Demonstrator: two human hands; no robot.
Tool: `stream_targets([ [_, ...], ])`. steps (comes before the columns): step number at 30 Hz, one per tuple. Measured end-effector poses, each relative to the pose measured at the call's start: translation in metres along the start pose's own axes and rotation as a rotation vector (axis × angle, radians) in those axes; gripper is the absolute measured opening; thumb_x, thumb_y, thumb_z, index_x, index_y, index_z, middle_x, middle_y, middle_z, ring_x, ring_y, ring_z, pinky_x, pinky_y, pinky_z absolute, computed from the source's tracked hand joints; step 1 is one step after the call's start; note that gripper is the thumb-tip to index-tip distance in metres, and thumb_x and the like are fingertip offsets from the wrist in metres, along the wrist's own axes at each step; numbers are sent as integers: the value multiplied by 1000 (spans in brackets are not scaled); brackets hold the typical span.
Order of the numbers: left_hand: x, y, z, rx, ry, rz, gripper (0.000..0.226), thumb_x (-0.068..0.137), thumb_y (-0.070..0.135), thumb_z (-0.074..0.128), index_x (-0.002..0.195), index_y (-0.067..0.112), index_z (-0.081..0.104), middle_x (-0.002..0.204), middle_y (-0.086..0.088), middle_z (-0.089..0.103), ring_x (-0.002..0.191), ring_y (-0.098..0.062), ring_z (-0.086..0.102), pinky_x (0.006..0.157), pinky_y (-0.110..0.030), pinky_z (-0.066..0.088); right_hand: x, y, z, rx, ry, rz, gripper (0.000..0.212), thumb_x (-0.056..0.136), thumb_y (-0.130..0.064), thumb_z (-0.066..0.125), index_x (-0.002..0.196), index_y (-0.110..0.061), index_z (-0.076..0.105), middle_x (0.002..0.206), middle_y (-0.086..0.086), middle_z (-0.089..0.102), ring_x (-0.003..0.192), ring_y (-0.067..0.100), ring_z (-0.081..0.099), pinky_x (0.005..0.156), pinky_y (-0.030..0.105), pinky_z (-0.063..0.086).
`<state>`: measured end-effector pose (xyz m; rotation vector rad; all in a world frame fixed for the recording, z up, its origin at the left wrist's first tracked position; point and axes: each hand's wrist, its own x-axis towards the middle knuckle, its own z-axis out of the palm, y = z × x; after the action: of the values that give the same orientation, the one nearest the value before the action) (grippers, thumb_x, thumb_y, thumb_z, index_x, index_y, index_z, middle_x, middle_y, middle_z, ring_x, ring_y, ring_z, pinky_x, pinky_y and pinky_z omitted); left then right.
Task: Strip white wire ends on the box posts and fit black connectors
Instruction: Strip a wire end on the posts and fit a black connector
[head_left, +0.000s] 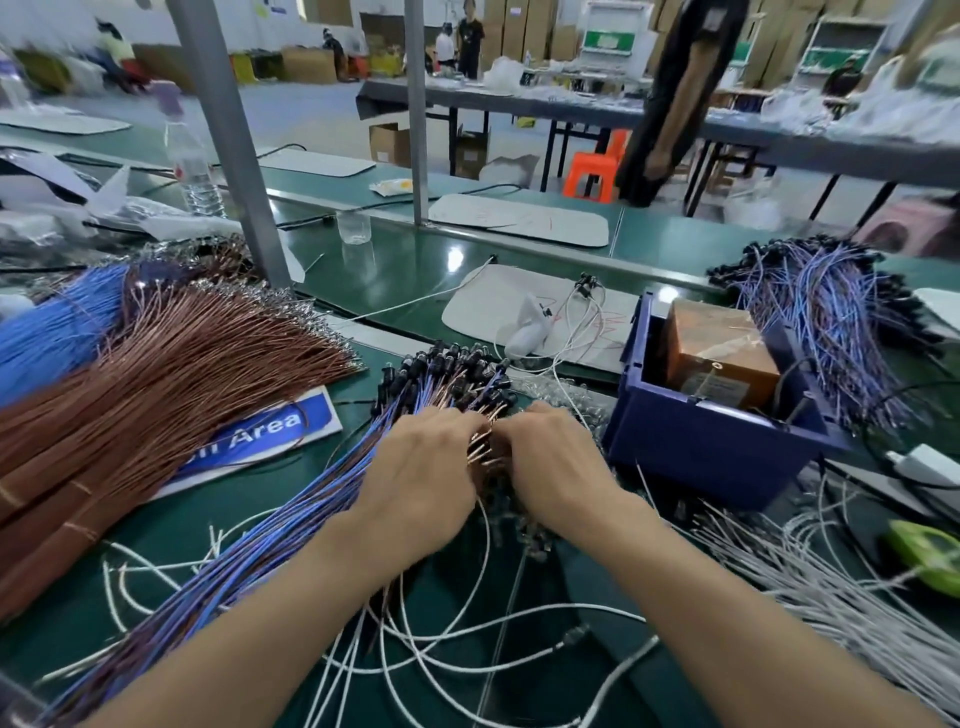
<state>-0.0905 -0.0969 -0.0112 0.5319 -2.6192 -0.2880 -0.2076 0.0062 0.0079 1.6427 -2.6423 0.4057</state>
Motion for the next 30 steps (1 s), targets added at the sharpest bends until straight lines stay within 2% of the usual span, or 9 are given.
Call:
stream_targets([
  [4,-4,-18,3,5,-4,24,16,95,27,69,110,26,71,108,10,69,104,-18,58,94,-36,43,-9,-3,-18,-75,132,-29,32,82,8,57,81,-23,51,86,-1,63,84,17,41,84,33,39],
  [9,-6,-8,-3,-158,4,-73,13,97,34,68,103,30,78,105,15,73,100,-9,60,92,-35,45,-23,0,-38,58,157,126,31,86,8,48,84,-23,48,80,-4,57,70,22,54,60,38,41],
  [13,7,8,-19,-551,-159,-304,21,97,22,68,107,36,79,75,6,76,52,-3,55,55,-28,51,-35,9,-57,233,135,244,32,93,0,46,92,-31,56,71,-3,63,64,23,60,58,41,51],
  [16,15,18,-34,-838,-295,-380,24,98,8,66,105,26,80,69,-3,75,49,-15,60,57,-36,56,-54,15,-69,279,135,269,31,97,-10,47,97,-36,63,66,-4,64,60,20,60,56,39,50],
  [18,17,22,-40,-767,-296,-332,18,96,15,71,97,31,81,69,0,76,53,-22,63,60,-38,56,-69,20,-74,228,98,284,28,94,-13,50,89,-34,66,62,-5,63,59,17,58,53,36,45],
  [22,17,28,-46,-565,-289,-218,17,90,29,77,83,45,80,66,15,74,49,-4,57,48,-18,45,-102,39,-82,127,10,396,24,90,-18,49,81,-35,64,61,-3,62,62,20,57,54,35,40],
  [24,17,31,-46,-542,-315,-207,24,89,29,79,83,52,77,66,16,74,54,-8,64,52,-23,52,-121,54,-87,104,-40,484,24,91,-22,49,81,-38,64,60,-5,63,61,18,58,54,33,38],
  [27,12,36,-38,-516,-315,-201,24,86,25,82,72,45,79,58,18,69,43,0,55,43,-14,41,-146,74,-91,95,-102,582,28,95,-24,52,72,-34,66,62,-10,64,62,13,59,53,32,39],
  [30,5,51,-26,-492,-255,-151,27,86,26,80,67,45,75,59,23,68,44,2,54,44,-10,39,-156,81,-86,61,-118,570,26,94,-27,55,71,-32,65,64,-9,65,66,11,60,60,34,49],
])
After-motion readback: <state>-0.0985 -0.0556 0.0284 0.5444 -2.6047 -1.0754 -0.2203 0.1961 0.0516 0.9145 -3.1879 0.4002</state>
